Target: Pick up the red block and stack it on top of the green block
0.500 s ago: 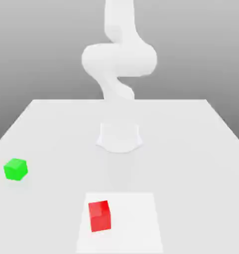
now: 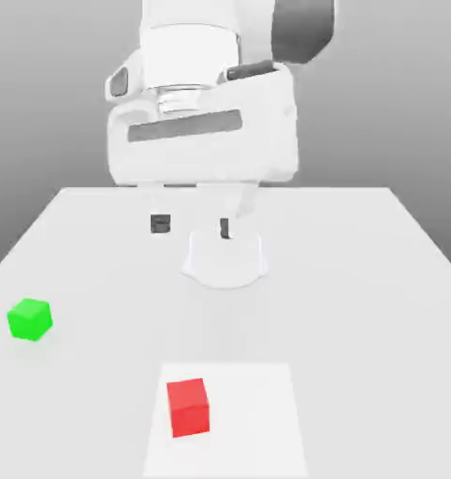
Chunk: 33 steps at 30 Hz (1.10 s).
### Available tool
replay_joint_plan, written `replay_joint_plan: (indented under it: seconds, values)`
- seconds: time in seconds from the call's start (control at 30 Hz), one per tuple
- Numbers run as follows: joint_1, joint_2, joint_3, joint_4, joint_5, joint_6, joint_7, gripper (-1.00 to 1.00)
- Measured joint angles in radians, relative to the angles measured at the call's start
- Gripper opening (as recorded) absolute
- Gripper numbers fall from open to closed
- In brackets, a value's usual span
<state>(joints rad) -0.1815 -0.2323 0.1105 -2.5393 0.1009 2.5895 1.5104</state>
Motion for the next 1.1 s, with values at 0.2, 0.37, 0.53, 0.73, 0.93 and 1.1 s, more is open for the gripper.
replay_joint_plan:
  seconds: [0.2, 0.37, 0.53, 0.73, 0.93, 1.1]
  values:
    - [-0.048, 0.193, 0.019, -0.082, -0.056, 0.101, 0.306, 0.00]
    - [-0.045, 0.359, -0.012, -0.123, -0.136, 0.205, 0.519, 0.00]
    - [-0.011, 0.524, -0.055, -0.102, -0.177, 0.343, 0.560, -1.00]
    - [-0.009, 0.535, -0.058, -0.100, -0.180, 0.354, 0.563, -1.00]
    - [-0.025, 0.363, -0.032, -0.126, -0.133, 0.208, 0.528, -1.00]
    - [-0.125, 0.289, -0.095, -0.144, -0.107, 0.152, 0.620, -1.00]
